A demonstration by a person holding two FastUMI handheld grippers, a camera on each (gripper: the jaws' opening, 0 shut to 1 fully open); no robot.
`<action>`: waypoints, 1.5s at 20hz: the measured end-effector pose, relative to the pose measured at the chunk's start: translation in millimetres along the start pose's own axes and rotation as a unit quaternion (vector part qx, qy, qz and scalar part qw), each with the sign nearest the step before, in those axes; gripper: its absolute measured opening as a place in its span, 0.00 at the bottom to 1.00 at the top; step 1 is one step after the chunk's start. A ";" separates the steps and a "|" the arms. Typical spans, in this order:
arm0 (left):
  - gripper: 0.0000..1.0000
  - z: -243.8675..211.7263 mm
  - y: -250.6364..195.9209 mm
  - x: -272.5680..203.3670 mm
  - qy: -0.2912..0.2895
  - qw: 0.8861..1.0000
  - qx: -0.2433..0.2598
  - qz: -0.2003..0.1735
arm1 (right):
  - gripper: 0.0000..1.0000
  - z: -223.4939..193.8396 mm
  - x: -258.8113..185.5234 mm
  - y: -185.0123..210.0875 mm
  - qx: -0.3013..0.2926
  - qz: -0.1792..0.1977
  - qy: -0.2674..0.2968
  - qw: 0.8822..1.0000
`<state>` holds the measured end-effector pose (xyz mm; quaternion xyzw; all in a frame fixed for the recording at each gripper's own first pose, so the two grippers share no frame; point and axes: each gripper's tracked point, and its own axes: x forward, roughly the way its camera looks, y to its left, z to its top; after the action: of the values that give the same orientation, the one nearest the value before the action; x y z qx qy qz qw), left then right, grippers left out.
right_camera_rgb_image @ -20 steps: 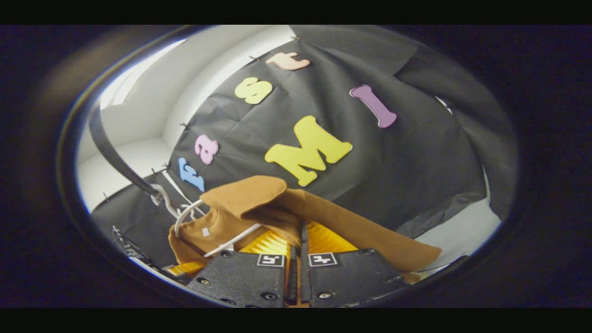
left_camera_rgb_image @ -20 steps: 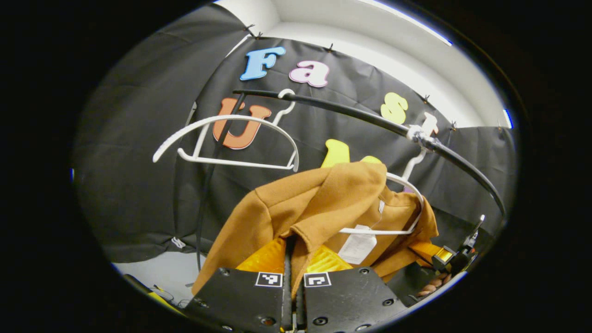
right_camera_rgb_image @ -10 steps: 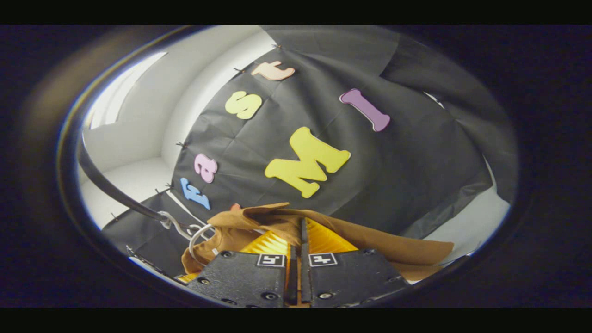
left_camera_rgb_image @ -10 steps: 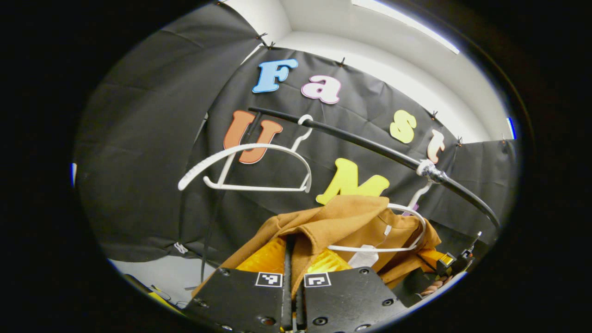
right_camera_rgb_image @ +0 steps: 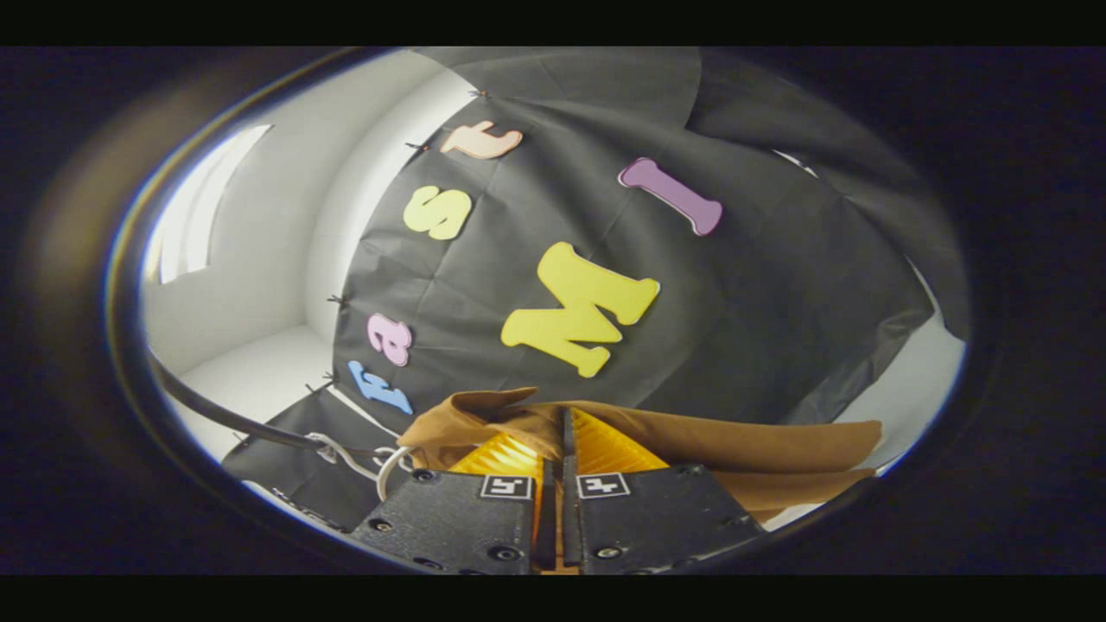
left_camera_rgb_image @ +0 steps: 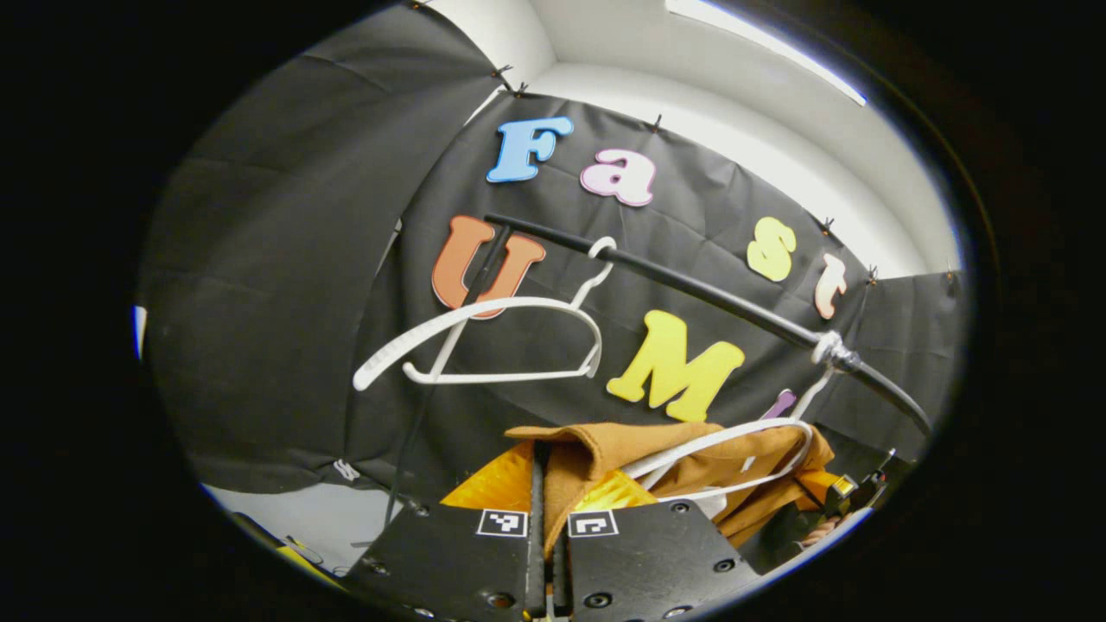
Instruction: Grasp the clothes on the hanger with both hands and then place them into the laundry hamper below.
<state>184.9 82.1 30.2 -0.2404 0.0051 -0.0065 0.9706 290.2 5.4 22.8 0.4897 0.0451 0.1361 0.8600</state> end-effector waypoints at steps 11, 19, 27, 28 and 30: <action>0.03 -26.2 9.4 15.9 0.045 0.998 0.005 -0.041 | 0.05 25.5 18.7 16.9 0.034 0.068 0.049 0.996; 0.03 -2.8 7.2 22.1 0.044 0.996 0.034 -0.068 | 0.05 44.9 30.8 12.8 0.022 0.075 0.049 0.996; 0.03 -23.6 14.6 25.4 0.075 0.992 0.020 -0.096 | 0.05 20.1 30.7 -35.1 0.022 0.025 0.083 0.996; 0.03 -27.6 16.1 27.5 0.078 0.992 0.018 -0.095 | 0.06 14.7 30.4 -41.5 0.020 0.016 0.086 0.996; 0.03 -34.6 21.5 25.2 0.086 0.992 0.022 -0.093 | 0.05 7.7 25.1 -51.8 0.009 0.002 0.093 0.996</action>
<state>209.9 84.6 -10.6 -0.2172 0.0656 -0.1177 0.9668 325.8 -19.0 -16.0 0.4831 0.1252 0.1822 0.8472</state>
